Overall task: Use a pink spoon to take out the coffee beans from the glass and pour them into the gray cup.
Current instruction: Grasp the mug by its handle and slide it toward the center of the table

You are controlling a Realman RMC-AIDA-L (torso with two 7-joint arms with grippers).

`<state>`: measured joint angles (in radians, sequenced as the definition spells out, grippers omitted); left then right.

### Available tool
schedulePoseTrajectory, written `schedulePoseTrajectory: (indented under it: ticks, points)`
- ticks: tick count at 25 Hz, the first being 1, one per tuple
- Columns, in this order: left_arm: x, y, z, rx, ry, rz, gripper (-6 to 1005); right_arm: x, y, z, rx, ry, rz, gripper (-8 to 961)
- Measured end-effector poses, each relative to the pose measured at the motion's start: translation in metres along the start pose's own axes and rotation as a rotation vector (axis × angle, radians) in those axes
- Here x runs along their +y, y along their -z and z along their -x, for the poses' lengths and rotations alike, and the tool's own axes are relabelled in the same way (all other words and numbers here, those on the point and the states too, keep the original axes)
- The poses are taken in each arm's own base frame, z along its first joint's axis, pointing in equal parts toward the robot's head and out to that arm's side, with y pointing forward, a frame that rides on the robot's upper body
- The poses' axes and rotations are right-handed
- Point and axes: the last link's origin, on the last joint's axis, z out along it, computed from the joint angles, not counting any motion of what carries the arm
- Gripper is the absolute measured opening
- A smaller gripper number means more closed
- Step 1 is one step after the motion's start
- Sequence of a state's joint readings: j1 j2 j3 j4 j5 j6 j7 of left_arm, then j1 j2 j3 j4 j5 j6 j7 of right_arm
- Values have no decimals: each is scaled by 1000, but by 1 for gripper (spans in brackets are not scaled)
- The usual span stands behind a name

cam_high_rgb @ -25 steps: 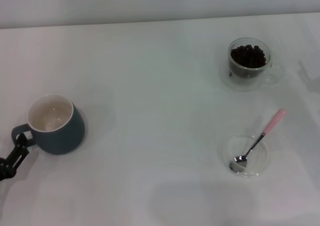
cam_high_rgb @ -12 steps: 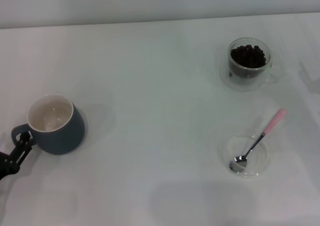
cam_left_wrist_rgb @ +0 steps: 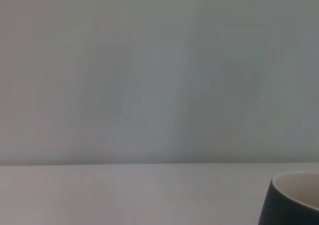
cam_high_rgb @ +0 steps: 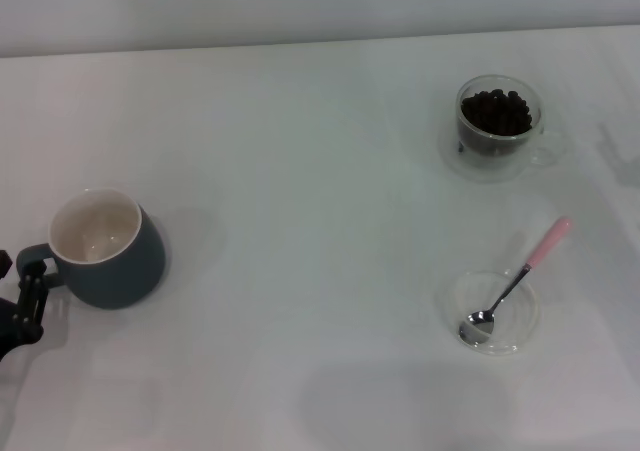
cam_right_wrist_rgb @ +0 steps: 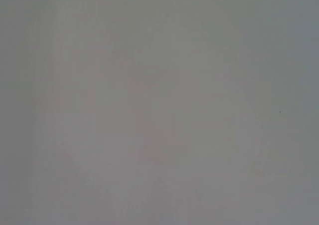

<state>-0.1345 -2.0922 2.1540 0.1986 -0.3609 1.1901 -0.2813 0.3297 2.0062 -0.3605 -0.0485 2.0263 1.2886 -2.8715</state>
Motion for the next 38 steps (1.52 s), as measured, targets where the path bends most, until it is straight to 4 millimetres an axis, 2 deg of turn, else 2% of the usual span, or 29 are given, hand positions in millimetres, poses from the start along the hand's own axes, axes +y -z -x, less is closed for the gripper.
schedulePoseTrajectory:
  ticks: [4,12,21,32,34,38]
  points:
    - [0,-3,-2,8,-2,6,468,1,0,0,1,-2,0,781]
    - [0,-9,-6,14,-10,17,181,1,0,0,0,-3,0,781]
    - [9,-22,-12,24,-47,87,175,3,-3,2,-8,-6,5,780]
    - [32,-50,-24,37,-141,242,172,7,-9,4,-19,-20,15,780]
    - [42,-61,-27,26,-170,305,172,7,-9,4,-19,-22,16,780]
    - [53,-71,-29,11,-202,365,172,9,-10,5,-23,-29,21,780]
